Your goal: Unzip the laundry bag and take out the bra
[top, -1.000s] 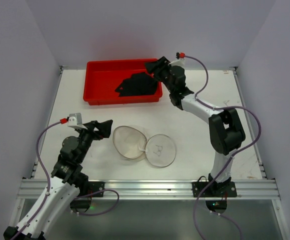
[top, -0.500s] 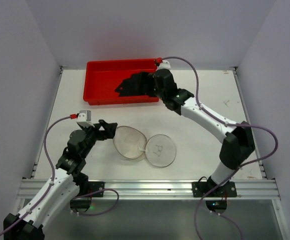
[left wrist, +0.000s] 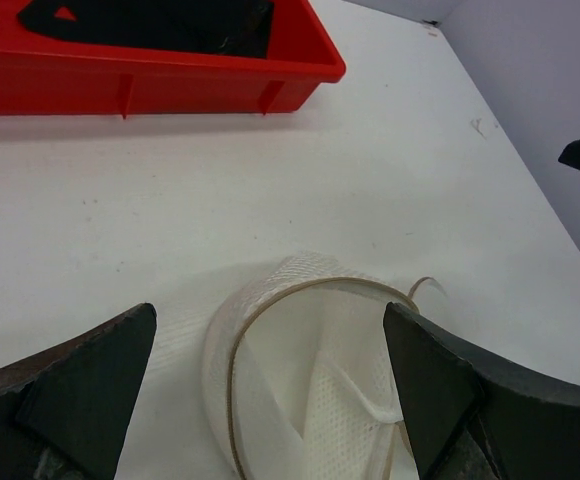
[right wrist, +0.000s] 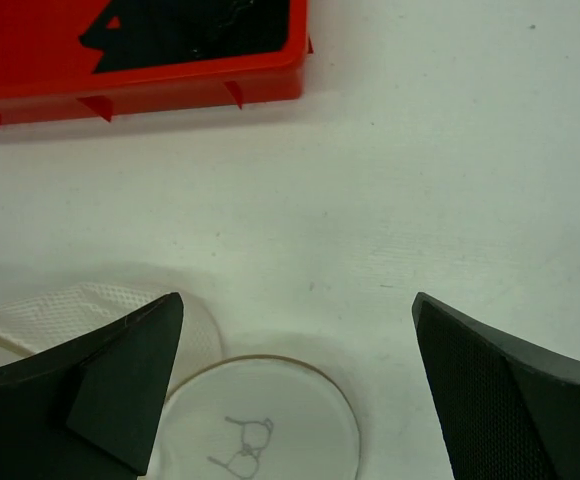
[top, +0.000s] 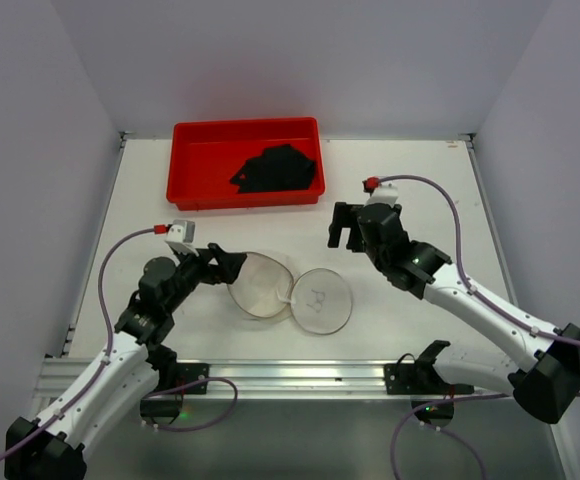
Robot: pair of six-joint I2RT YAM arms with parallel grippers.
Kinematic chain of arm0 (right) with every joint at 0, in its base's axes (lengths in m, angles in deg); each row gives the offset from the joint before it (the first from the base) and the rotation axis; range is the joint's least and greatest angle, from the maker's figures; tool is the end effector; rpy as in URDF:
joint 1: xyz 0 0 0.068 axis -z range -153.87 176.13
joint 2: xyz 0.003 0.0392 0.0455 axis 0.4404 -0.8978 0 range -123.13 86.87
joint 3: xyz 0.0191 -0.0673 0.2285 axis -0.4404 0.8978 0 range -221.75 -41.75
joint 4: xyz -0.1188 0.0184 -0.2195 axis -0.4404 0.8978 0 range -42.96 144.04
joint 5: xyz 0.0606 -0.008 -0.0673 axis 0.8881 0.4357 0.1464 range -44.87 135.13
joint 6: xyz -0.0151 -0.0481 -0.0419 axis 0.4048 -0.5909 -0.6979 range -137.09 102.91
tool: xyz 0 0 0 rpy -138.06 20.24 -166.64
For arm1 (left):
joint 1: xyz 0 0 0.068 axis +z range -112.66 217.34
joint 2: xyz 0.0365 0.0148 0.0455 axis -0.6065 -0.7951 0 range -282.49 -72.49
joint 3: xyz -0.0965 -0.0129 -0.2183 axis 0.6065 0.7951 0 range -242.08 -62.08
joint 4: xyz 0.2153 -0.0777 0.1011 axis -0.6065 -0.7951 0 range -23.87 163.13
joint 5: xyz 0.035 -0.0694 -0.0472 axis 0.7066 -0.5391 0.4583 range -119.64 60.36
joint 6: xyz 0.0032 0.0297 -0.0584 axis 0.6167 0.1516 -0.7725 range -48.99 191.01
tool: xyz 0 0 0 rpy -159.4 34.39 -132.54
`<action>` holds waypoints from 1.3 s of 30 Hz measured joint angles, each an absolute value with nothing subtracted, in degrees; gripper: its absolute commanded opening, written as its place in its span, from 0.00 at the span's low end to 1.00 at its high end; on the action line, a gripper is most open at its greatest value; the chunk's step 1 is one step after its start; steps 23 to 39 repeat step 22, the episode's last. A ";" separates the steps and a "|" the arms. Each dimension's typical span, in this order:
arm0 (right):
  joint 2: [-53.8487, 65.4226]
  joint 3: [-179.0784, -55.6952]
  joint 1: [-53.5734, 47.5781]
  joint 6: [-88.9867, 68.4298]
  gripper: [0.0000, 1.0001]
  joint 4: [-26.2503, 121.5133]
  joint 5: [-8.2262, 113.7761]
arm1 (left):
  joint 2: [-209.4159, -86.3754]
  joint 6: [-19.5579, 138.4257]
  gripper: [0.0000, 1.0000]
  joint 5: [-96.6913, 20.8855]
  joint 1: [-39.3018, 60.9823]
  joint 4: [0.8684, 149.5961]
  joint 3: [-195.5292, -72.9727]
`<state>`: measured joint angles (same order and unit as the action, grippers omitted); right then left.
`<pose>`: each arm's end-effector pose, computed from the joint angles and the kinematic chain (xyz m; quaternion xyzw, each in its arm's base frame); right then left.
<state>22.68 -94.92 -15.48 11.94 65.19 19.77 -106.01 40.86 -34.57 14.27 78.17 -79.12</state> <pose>0.2134 0.1600 0.2751 0.0183 0.8485 0.1311 0.5124 0.1754 -0.0795 0.2065 -0.0206 0.7735 -0.3130 0.5506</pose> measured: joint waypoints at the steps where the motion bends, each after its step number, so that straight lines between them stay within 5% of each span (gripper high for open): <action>1: 22.90 -94.57 -15.48 11.86 0.99 65.91 19.22 | -106.01 40.93 1.00 -35.05 13.94 78.34 -79.14; 39: 26.66 -91.01 -15.50 9.52 0.99 64.47 20.91 | -103.95 42.37 1.00 -35.42 12.39 78.65 -79.45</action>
